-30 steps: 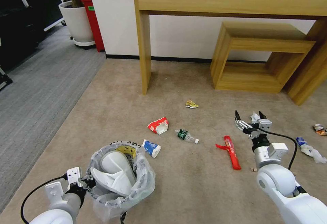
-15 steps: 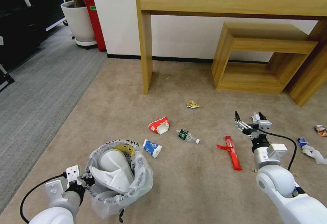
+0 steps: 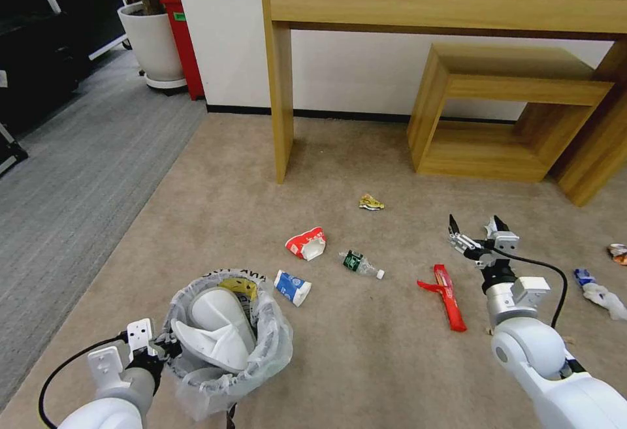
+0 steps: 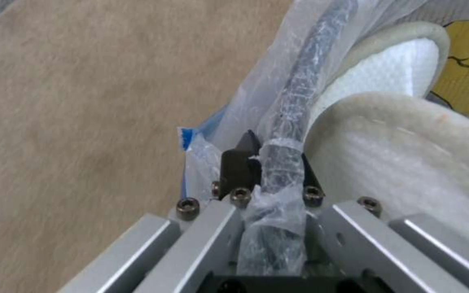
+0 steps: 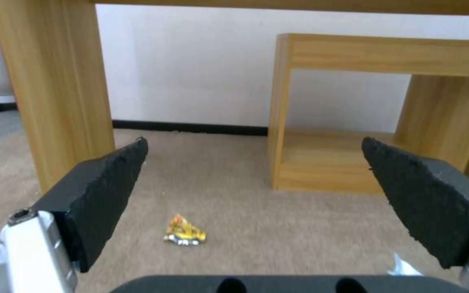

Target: Pick up the trash bin and place the garbage on the floor into it.

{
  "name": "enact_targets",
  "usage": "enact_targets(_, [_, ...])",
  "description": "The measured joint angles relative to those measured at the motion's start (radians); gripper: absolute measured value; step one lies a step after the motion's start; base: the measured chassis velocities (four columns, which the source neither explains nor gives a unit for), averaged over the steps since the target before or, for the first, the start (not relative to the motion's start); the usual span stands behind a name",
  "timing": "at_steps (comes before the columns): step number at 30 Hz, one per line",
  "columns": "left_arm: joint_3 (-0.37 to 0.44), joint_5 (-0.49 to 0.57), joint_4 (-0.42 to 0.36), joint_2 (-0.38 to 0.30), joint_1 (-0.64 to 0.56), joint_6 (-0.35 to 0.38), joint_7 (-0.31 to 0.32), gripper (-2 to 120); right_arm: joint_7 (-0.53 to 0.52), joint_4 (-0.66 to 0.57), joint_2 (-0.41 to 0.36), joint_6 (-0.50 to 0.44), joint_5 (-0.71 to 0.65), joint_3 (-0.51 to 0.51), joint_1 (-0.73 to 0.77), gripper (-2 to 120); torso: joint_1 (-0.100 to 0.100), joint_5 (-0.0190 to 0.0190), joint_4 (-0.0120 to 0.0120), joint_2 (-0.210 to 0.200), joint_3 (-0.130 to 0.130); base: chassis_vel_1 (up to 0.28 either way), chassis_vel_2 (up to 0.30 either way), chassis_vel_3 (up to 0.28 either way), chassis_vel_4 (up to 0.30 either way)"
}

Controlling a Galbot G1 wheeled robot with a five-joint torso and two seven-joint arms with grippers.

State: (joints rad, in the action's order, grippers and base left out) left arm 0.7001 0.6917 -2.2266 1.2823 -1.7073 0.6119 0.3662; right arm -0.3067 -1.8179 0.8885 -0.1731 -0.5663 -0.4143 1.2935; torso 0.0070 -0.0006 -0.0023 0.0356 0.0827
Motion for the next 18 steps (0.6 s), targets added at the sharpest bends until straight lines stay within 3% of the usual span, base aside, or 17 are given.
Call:
enact_targets(8, [-0.002,-0.004,0.002,0.003,0.001,-0.002,-0.001,1,0.010,0.005,0.001,-0.016,0.001,0.007,-0.006,100,0.001,0.0000,-0.0001,0.000,0.000,-0.178,0.169,0.161,-0.157])
enact_targets(18, [-0.003,-0.005,0.005,0.007,0.002,-0.002,-0.001,1,0.011,-0.001,0.001,-0.001,-0.018,0.033,-0.030,100,0.000,0.0000,-0.0002,0.000,0.000,-0.016,0.032,0.026,-0.019])
